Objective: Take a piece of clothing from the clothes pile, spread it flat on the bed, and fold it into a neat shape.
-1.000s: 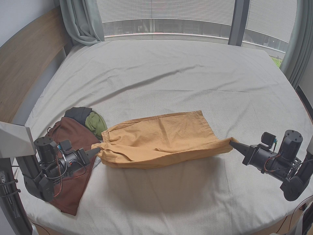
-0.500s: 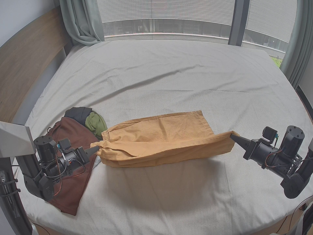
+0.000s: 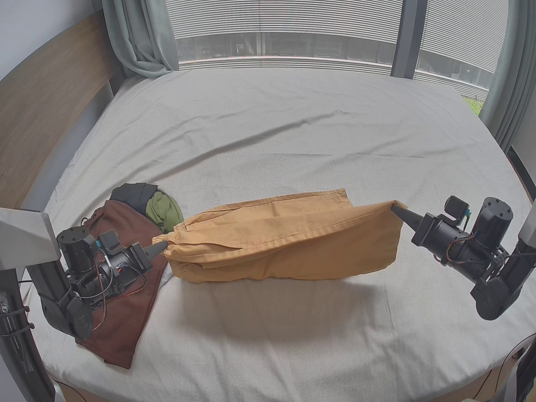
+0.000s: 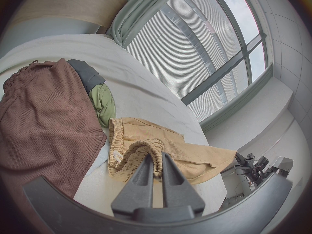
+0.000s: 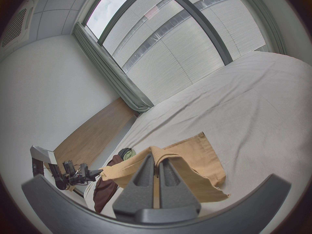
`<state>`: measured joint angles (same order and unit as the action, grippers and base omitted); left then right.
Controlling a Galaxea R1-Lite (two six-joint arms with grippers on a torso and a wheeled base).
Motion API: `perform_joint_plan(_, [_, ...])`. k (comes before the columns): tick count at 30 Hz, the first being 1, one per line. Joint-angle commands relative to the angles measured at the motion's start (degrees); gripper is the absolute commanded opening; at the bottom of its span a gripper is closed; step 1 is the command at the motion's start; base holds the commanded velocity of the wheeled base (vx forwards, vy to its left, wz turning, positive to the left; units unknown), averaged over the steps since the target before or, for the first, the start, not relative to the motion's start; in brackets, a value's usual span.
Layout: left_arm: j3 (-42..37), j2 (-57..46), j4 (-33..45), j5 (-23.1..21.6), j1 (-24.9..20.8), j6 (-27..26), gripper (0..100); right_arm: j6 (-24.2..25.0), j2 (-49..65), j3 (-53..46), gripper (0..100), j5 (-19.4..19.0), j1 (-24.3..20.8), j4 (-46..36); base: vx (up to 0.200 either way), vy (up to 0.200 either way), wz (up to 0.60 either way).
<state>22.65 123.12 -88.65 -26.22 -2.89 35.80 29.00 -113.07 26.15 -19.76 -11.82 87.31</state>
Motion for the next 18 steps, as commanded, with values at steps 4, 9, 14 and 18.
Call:
perform_joint_plan(4, [2.75, 0.27, -0.03, 1.88, -1.07, 0.85, 0, 0.09, -6.02, 8.04, 0, -0.28, 1.37, -3.02, 0.0, 0.0, 0.0])
perform_joint_plan(9, [5.3, 0.63, -0.03, 2.84, -1.51, 3.57, 0, 0.09, -7.08, 12.35, 0, -0.45, 2.16, -6.63, 0.0, 0.0, 0.0])
perform_joint_plan(14, [6.27, 1.33, -0.03, 2.93, -1.51, 4.45, 0, 0.18, -8.75, 16.57, 0, -1.95, 3.04, -8.65, 0.0, 0.0, 0.0])
perform_joint_plan(18, [6.35, 2.03, -0.03, 2.93, -1.42, 4.45, 0, 1.06, -10.86, 19.64, 0, -2.83, 3.21, -9.26, 0.0, 0.0, 0.0])
